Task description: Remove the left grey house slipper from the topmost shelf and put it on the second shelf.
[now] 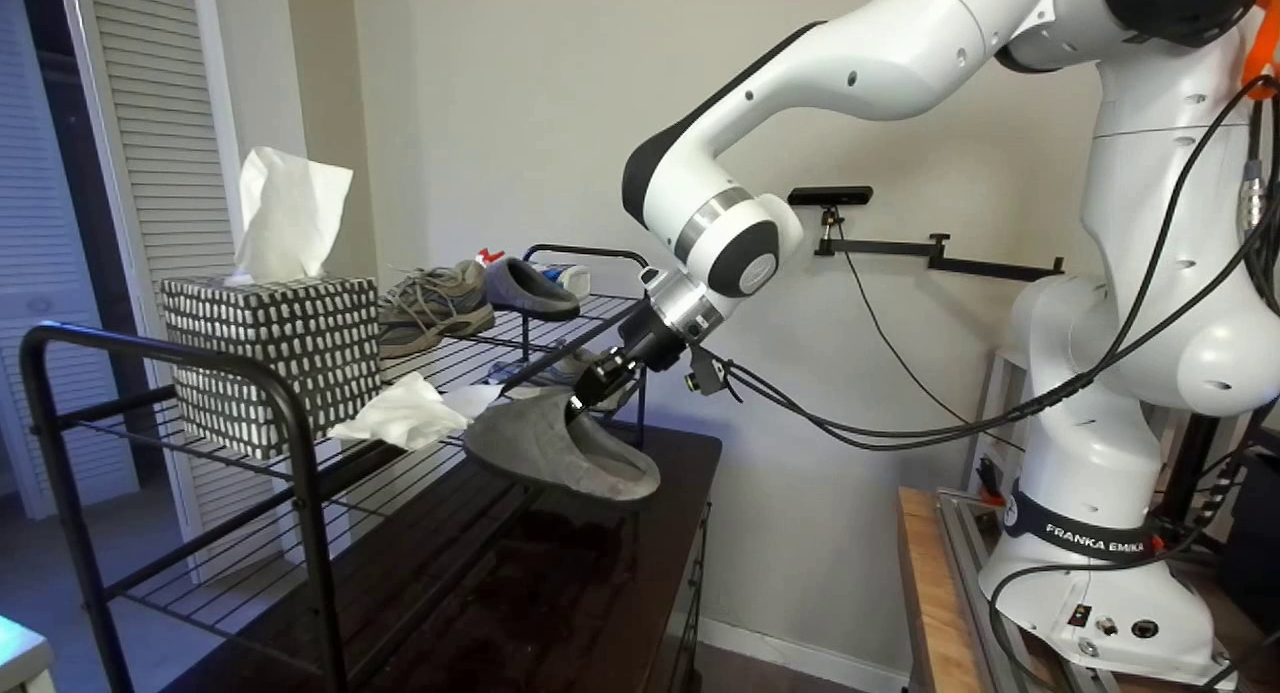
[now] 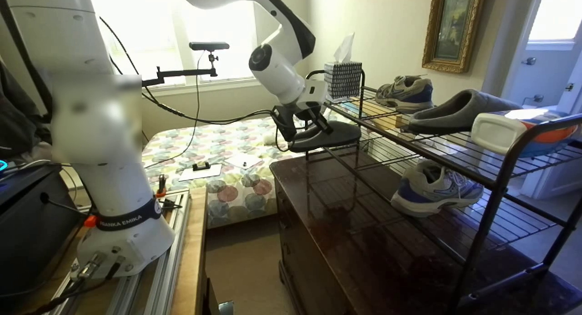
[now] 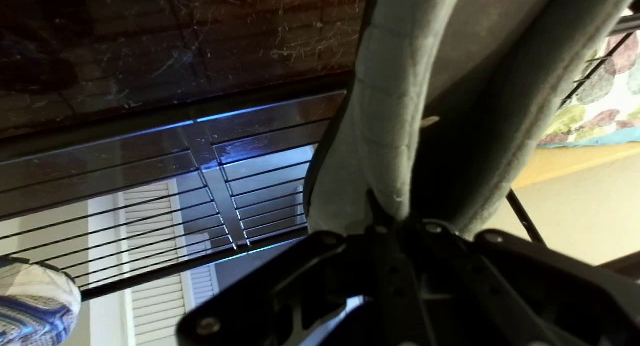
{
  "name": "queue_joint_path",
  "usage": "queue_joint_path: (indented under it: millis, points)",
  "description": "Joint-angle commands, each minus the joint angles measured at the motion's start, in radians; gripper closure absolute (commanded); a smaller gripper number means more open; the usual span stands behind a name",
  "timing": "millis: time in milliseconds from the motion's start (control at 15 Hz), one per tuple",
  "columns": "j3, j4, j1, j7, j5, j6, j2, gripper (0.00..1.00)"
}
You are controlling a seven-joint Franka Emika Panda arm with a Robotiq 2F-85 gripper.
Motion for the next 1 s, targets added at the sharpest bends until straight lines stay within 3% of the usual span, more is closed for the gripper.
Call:
queue_joint_path:
  millis: [0, 467, 533, 933]
  points:
    - [-0.038, 0.112, 0.009, -0.195, 0.186, 0.018, 0.087, 0.99]
    - [-0.193, 0.192, 0.092, -0.578, 0.545, -0.027, 0.176, 0.99]
    - [-0.236, 0.190, 0.126, -0.477, 0.440, -0.040, 0.181, 0.99]
    - [-0.381, 0.203, 0.275, -0.457, 0.430, -0.079, 0.217, 0.99]
